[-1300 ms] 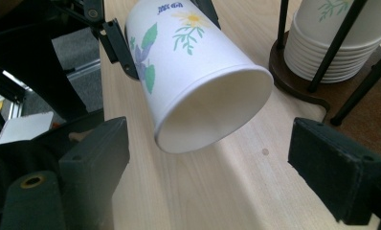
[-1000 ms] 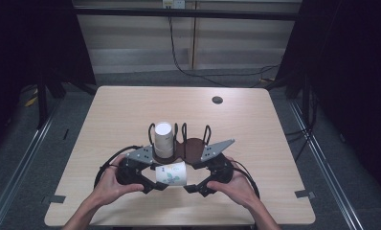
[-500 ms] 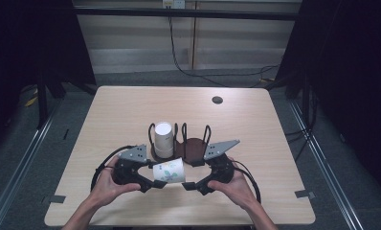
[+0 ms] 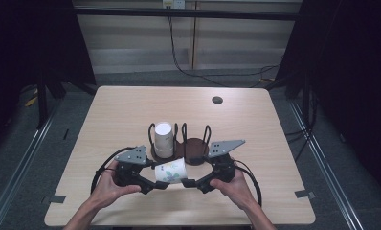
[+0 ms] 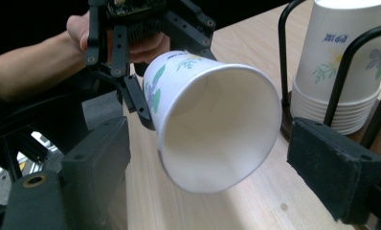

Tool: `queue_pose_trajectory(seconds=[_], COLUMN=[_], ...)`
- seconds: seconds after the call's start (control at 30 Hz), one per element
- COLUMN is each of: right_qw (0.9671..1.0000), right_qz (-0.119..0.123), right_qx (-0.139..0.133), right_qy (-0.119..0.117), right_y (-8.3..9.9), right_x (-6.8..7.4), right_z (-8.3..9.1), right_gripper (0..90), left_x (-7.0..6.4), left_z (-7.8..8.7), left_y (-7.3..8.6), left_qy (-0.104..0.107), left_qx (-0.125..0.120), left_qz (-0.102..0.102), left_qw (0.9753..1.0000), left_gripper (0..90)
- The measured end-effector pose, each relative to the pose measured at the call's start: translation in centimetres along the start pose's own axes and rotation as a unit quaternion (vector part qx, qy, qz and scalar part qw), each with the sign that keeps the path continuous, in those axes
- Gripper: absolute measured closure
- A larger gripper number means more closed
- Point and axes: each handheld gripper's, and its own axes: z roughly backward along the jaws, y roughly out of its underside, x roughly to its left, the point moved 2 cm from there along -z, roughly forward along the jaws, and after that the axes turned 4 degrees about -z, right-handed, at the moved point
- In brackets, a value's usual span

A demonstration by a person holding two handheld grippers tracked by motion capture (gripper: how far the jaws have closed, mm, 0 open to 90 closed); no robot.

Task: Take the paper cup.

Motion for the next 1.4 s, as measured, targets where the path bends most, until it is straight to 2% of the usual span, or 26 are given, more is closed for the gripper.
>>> queue_pose_trajectory(seconds=[0.2, 0.43, 0.73, 1.1, 1.2, 1.4], right_qw=[0.9997, 0.9993, 0.9981, 0.9972, 0.9962, 0.9965], right_qz=[-0.004, -0.004, -0.006, -0.012, -0.025, -0.028], right_qx=[-0.022, -0.036, -0.059, -0.066, -0.071, -0.063], right_qy=[-0.007, -0.012, -0.016, -0.034, -0.044, -0.046], right_y=[0.0, -0.02, -0.11, -0.12, -0.17, -0.14], right_x=[-0.06, 0.01, 0.04, 0.06, 0.01, -0.14], right_z=[0.27, 0.22, 0.2, -0.02, -0.28, -0.57], right_gripper=[13.2, 13.1, 12.9, 13.2, 13.6, 15.6], left_x=[0.0, -0.09, -0.28, -0.61, -0.58, -0.52], left_z=[0.17, -0.03, -0.01, -0.17, -0.2, -0.18], left_y=[-0.05, 0.02, -0.1, -0.38, -0.32, -0.24], left_qy=[-0.003, -0.004, 0.007, 0.008, 0.008, 0.01], left_qx=[-0.025, -0.035, -0.048, -0.051, -0.048, -0.05], left_qz=[0.0, -0.002, -0.003, -0.011, -0.013, -0.01], left_qw=[0.9997, 0.9994, 0.9988, 0.9986, 0.9987, 0.9986], left_gripper=[36.4, 36.5, 36.5, 36.4, 36.4, 36.4])
